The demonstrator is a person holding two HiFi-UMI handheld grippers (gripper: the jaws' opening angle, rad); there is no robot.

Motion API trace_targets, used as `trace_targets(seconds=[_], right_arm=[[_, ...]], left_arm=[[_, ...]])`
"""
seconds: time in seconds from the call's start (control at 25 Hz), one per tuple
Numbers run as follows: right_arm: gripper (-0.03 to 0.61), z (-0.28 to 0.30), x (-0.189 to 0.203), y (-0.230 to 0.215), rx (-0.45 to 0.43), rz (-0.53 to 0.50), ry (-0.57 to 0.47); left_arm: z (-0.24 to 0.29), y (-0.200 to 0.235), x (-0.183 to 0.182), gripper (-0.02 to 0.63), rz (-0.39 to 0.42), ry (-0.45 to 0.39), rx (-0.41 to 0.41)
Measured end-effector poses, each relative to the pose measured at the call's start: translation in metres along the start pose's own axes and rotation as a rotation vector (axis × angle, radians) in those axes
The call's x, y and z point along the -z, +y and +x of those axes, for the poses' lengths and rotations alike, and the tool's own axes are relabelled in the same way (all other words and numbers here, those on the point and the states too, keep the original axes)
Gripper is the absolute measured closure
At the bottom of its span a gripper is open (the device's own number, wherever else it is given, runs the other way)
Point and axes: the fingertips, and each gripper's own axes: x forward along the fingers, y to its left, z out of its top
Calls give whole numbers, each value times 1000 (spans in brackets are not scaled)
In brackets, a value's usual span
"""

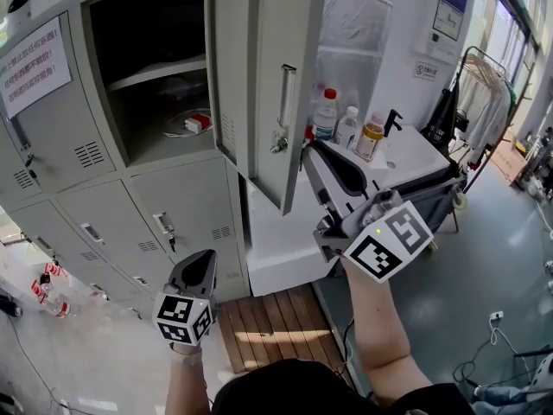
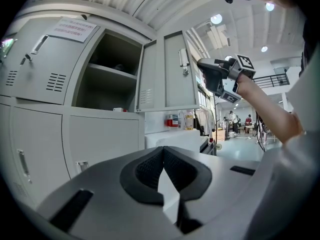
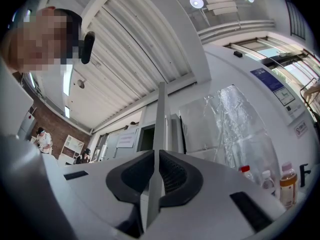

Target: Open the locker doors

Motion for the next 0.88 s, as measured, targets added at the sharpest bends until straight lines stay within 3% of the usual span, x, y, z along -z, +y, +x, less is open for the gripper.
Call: trace_targets(seconds=[0.44,0.88], right_arm=[[531,13,66,70,-86,24,90],[531,37,181,135,-168,124,222]], left_arm=[[-26,29,7,597,-22,-17,-43],[-74,82,28,596,-44,-10,-141]])
